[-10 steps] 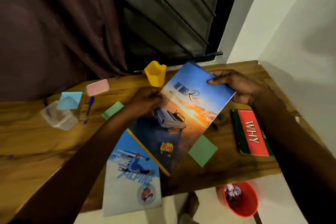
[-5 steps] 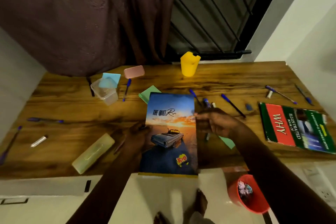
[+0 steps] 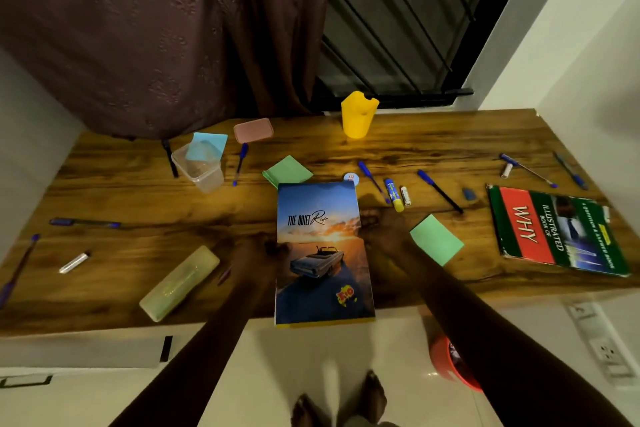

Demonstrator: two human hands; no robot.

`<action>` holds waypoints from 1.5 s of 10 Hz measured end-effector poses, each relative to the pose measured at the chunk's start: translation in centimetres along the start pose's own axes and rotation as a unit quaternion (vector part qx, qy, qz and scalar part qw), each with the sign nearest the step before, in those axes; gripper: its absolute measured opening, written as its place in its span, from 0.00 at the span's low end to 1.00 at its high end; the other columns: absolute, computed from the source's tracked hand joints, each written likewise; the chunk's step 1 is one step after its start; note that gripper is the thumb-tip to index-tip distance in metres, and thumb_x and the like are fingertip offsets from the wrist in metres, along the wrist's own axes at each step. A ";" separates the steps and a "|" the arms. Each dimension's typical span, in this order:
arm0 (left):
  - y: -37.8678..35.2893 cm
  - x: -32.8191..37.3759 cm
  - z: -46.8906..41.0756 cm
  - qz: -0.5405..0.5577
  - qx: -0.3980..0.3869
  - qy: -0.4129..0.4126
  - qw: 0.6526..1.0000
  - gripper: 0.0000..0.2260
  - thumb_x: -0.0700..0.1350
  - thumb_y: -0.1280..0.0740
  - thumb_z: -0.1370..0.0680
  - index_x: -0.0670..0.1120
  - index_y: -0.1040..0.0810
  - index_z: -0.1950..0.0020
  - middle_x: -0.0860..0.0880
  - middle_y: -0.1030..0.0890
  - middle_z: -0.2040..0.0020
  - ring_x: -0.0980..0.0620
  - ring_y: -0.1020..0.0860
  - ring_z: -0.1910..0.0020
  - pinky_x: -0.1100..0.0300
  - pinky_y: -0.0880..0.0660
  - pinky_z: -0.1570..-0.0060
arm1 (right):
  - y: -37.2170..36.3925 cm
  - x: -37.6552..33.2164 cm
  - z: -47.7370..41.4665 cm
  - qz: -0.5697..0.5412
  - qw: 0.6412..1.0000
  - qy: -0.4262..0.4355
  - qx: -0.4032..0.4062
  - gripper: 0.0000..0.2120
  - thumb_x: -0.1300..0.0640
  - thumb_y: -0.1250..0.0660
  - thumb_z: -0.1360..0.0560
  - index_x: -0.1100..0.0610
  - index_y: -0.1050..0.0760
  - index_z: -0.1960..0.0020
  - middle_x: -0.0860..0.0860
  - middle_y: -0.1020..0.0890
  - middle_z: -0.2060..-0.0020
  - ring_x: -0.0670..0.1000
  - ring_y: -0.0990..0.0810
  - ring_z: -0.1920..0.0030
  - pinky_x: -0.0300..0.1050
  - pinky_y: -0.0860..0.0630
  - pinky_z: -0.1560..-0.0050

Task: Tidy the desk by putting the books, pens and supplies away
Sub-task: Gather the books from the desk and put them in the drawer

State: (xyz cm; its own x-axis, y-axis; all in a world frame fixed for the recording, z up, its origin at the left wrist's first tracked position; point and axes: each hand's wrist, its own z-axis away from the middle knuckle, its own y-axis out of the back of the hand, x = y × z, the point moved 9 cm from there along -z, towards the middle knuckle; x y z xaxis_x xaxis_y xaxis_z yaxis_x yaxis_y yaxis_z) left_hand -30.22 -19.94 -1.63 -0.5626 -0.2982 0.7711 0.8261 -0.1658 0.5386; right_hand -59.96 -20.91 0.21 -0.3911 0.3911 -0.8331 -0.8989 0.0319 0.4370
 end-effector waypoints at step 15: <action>-30.3 -7.1 14.6 0.517 -0.053 0.326 0.790 0.22 0.51 0.43 0.15 0.39 0.30 0.26 0.37 0.25 0.30 0.35 0.27 0.31 0.41 0.31 0.31 | 8.9 30.9 14.5 -0.555 0.785 -0.258 0.091 0.20 0.55 0.40 0.15 0.59 0.31 0.25 0.60 0.25 0.29 0.63 0.25 0.31 0.59 0.23 0.40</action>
State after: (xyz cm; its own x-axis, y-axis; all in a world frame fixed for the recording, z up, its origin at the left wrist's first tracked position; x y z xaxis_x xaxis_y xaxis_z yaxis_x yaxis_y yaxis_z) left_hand -51.72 0.90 -18.50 0.5229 -0.7401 0.4228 0.8500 0.4156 -0.3237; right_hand -77.14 4.79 -16.72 0.7887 0.3490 -0.5061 -0.5677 0.7294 -0.3817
